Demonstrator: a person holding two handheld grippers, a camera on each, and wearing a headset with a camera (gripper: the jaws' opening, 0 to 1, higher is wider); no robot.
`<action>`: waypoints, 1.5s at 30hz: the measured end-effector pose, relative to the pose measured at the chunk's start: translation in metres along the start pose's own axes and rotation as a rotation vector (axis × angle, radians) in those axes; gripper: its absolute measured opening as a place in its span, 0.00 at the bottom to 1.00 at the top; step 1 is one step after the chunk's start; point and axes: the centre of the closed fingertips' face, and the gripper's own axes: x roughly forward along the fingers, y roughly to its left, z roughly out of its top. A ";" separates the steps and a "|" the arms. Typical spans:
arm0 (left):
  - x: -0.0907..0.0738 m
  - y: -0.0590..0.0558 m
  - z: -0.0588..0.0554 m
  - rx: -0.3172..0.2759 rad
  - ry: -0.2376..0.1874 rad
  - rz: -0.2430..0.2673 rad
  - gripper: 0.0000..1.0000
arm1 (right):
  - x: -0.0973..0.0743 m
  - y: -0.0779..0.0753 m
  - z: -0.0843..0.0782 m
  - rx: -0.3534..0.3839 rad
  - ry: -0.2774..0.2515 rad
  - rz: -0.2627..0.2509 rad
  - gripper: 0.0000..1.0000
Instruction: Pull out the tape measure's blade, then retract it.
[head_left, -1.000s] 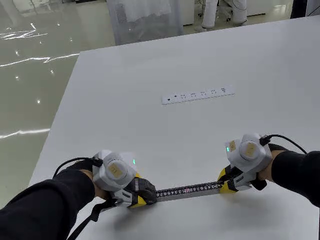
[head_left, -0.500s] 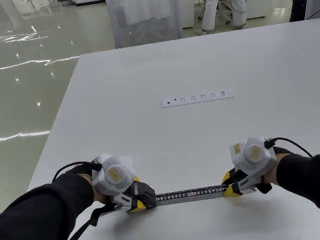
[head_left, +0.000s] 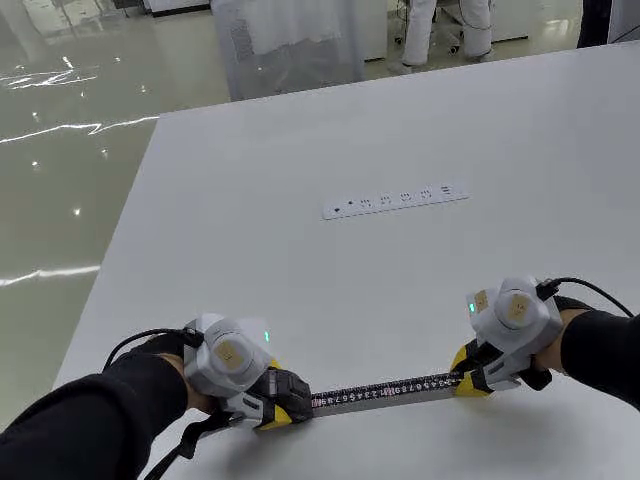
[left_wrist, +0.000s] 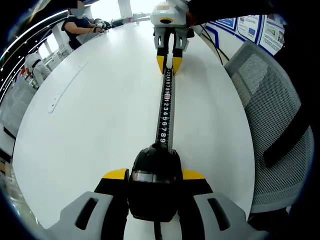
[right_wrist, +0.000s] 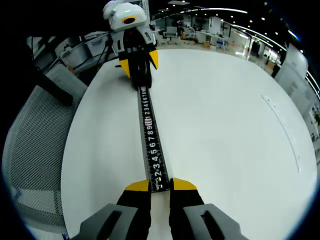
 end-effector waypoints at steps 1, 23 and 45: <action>0.000 0.000 0.000 0.000 0.000 0.000 0.32 | 0.000 0.000 -0.001 0.000 0.001 0.000 0.08; 0.000 0.000 0.000 0.000 0.002 0.000 0.32 | -0.007 -0.001 -0.012 0.010 0.009 -0.003 0.08; -0.001 -0.001 0.000 -0.001 0.004 0.004 0.32 | -0.014 -0.004 -0.022 0.027 0.015 -0.008 0.08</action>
